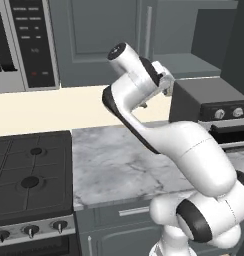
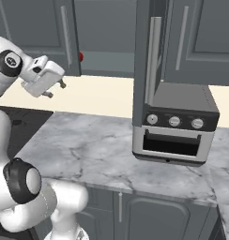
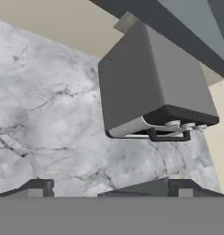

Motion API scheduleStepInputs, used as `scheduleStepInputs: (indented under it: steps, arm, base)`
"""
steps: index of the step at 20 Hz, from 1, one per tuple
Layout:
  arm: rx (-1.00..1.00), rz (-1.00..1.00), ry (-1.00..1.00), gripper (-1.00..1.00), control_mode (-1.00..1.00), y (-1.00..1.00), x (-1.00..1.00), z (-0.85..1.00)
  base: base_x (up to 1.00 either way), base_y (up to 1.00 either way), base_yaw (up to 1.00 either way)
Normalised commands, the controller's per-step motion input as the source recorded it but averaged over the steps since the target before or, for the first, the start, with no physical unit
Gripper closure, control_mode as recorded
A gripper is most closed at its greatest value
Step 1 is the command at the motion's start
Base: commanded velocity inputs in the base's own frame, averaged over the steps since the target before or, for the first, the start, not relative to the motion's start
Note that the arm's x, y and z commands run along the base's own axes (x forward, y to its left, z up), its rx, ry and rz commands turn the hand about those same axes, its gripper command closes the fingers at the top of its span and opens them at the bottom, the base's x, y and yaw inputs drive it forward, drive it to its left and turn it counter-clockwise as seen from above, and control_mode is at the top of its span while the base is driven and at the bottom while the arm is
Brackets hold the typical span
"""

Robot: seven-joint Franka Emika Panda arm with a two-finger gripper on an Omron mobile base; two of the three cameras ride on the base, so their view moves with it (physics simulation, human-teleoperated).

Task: Pick the tomato from the counter and place it in the cabinet. Then close the cabinet.

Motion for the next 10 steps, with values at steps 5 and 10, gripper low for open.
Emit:
scheduleStepInputs:
  steps: [5, 10]
  arm:
    - [0.15, -0.02, -0.28, -1.00, -1.00, -0.55, -1.00, -0.38]
    - [0.06, 0.00, -0.02, -1.00, -1.00, 0.02, -0.38, -0.12]
  base:
    - [0.00, 0.00, 0.00]
    - [0.00, 0.00, 0.00]
